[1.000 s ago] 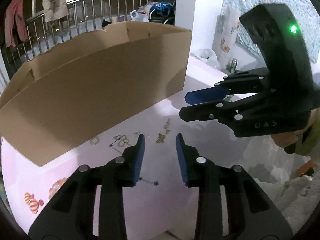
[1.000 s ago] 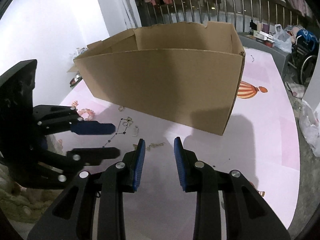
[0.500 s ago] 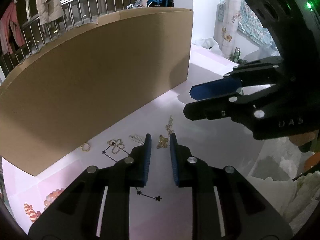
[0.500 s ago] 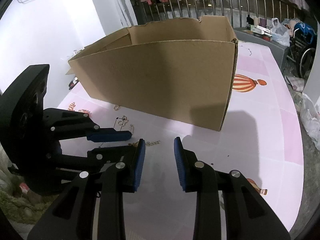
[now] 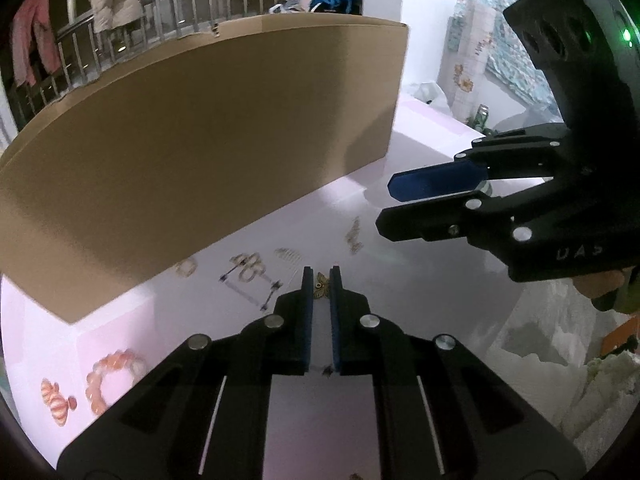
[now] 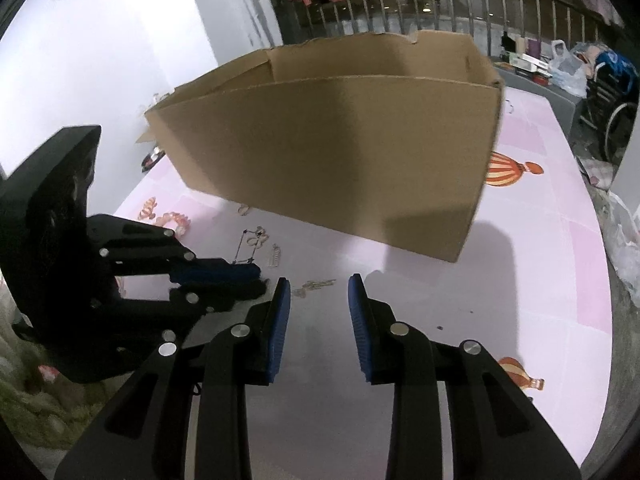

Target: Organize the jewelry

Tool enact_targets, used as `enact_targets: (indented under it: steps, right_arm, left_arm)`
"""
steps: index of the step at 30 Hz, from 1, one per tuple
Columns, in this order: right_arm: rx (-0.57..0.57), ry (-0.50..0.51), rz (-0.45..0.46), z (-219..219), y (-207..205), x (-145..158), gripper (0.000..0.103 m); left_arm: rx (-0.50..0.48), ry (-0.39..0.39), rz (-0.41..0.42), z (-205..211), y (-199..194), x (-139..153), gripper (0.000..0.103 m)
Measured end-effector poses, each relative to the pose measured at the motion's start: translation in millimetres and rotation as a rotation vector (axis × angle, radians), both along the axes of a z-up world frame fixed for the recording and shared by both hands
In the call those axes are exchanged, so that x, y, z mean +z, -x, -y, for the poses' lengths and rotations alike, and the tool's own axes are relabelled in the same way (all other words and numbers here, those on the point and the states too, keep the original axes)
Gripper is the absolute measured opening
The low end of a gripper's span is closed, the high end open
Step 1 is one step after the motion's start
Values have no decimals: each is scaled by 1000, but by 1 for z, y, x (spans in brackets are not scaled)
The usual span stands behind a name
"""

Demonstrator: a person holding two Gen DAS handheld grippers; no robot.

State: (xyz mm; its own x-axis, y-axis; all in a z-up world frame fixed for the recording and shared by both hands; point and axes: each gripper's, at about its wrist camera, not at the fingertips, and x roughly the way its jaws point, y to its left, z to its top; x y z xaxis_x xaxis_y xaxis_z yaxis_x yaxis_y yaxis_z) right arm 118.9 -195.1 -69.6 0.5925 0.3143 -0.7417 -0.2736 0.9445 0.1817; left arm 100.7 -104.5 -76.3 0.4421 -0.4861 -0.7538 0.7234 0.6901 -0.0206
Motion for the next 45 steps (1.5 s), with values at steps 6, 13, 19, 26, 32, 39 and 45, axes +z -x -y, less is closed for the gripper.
enact_targets:
  steps: [6,13,19,26,32,39,45]
  right_arm:
    - [47,66,11,-14,-8,-5,38]
    - [85,160,34,-23,-14,-14,34]
    - [101,165,33,-24,-12,-14,19]
    - [88,98,10,-19,-12,-13,3]
    - [42,34,16,-7,-5,-2,3]
    - [0,-8,61,7,9,20,3]
    - [-21,-39,123,14,16,47,3]
  left_arm:
    - [48,5,-13,-18,0,1,7]
    - [74,13,-18,-24,-3,2,7]
    - [83,18,-19,-20,0,2,7]
    - [93,27,-20,-21,-3,1,7]
    - [104,36,-16,-26,-3,1,7]
    - [117,51,-1,-34,1,8,7]
    - [133,86,22,-47,7,24,7]
